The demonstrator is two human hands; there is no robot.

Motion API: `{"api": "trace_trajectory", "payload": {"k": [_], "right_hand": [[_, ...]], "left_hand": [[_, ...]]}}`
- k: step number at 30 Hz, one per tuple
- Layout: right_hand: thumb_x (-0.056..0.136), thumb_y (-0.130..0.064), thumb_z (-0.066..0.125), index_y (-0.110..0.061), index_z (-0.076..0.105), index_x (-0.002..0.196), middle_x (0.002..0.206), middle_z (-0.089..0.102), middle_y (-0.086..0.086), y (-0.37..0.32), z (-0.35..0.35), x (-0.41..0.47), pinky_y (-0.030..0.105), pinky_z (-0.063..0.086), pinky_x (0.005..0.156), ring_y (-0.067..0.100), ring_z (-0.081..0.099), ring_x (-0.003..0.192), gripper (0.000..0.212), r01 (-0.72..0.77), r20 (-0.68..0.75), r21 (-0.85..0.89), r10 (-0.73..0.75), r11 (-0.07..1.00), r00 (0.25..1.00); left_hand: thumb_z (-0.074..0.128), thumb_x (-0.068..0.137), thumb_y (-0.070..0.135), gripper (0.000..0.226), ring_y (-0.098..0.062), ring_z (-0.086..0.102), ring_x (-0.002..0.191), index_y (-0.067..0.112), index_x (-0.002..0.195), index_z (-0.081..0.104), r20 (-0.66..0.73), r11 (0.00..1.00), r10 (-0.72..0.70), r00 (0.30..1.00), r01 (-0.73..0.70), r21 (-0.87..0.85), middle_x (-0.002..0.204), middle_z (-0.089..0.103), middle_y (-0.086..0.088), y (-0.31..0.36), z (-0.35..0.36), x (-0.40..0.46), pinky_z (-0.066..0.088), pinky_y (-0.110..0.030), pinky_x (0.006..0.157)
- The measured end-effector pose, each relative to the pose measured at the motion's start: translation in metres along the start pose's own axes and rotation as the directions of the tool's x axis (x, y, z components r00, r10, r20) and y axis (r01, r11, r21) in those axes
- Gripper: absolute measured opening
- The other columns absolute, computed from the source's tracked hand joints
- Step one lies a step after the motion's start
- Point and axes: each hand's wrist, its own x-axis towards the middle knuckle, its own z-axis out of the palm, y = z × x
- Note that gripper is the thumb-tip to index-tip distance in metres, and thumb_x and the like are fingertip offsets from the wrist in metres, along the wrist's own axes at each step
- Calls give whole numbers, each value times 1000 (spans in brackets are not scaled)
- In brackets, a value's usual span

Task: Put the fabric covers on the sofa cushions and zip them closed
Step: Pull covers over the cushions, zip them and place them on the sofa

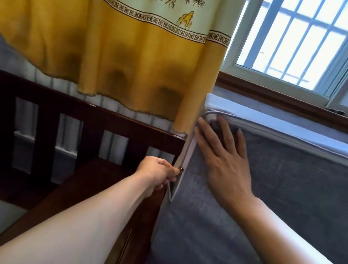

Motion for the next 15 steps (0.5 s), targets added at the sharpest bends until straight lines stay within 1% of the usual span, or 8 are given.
{"api": "trace_trajectory", "payload": {"k": [2, 5, 7, 9, 15], "right_hand": [[79, -15, 25, -17, 33, 145, 154, 26, -2, -4, 6, -2, 51, 13, 112, 30, 12, 143, 67, 11, 7, -39, -11, 999, 1000], [81, -17, 24, -15, 33, 146, 155, 24, 1, -14, 23, -11, 47, 11, 114, 31, 10, 144, 66, 58, 32, -87, -55, 994, 998], [80, -16, 22, -13, 31, 147, 157, 17, 0, -20, 34, -18, 44, 7, 116, 28, 4, 145, 67, 59, 38, -92, -55, 994, 998], [80, -15, 21, -13, 29, 147, 157, 12, -2, -23, 41, -20, 43, 5, 116, 27, 2, 145, 68, 40, 27, -80, -38, 996, 999], [81, -12, 22, -13, 27, 148, 157, 13, -1, -21, 46, -21, 44, 8, 116, 26, 5, 145, 67, 41, -40, -70, -44, 997, 998]], "left_hand": [[64, 86, 6, 26, -1, 35, 31, 11, 64, 51, 2, 1000, 0, 1000, 0, -10, 58, 55, -5, -10, 3, 6, 26, -11, 33], [65, 86, 8, 25, -4, 38, 38, 12, 64, 53, 11, 999, -16, 1000, 16, -33, 59, 55, -5, -19, 4, 14, 28, -12, 35], [66, 85, 9, 22, -8, 40, 45, 11, 65, 57, -2, 999, -35, 999, 35, 31, 60, 57, -5, -26, 3, 19, 30, -15, 39], [67, 84, 11, 21, -9, 41, 47, 11, 65, 59, -13, 994, -42, 999, 43, 96, 60, 58, -5, -34, 1, 23, 31, -16, 39], [68, 82, 8, 28, -13, 39, 45, 9, 57, 56, -49, 967, -54, 997, 65, 245, 55, 56, -6, -71, 1, 33, 29, -16, 39]]}}
